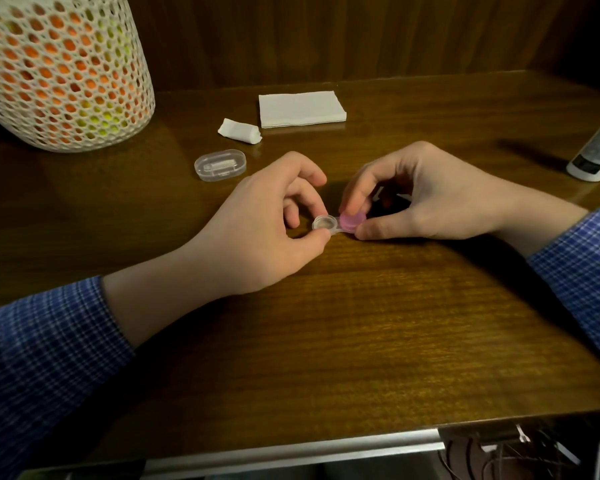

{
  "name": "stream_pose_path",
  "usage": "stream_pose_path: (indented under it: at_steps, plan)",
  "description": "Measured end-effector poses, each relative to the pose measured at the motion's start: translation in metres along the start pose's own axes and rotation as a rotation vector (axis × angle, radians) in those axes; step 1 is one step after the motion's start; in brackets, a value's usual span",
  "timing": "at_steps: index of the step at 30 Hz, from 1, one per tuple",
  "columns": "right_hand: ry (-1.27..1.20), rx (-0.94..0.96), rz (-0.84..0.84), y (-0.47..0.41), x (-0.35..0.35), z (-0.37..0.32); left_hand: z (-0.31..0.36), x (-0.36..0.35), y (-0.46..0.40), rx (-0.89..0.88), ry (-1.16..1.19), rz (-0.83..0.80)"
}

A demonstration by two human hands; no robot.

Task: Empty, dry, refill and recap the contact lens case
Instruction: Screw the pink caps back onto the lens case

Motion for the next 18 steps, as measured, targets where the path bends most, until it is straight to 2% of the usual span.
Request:
stream_pose_path:
  at_steps: [18]
  plan:
    - [0.009,0.014,0.025,0.0002,0.0012,-0.0022,-0.0004,0.0004,0.0007,0.005,-0.002,-0.003]
Point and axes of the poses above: each hand's wrist, its own y-axis away from the middle knuckle, its own x-axis out of the back of the hand, z = x × y, the point moved 10 cm from there along -y, towards the middle knuckle, and after that the axes turned 12 degrees about x, right-handed, at the moved point
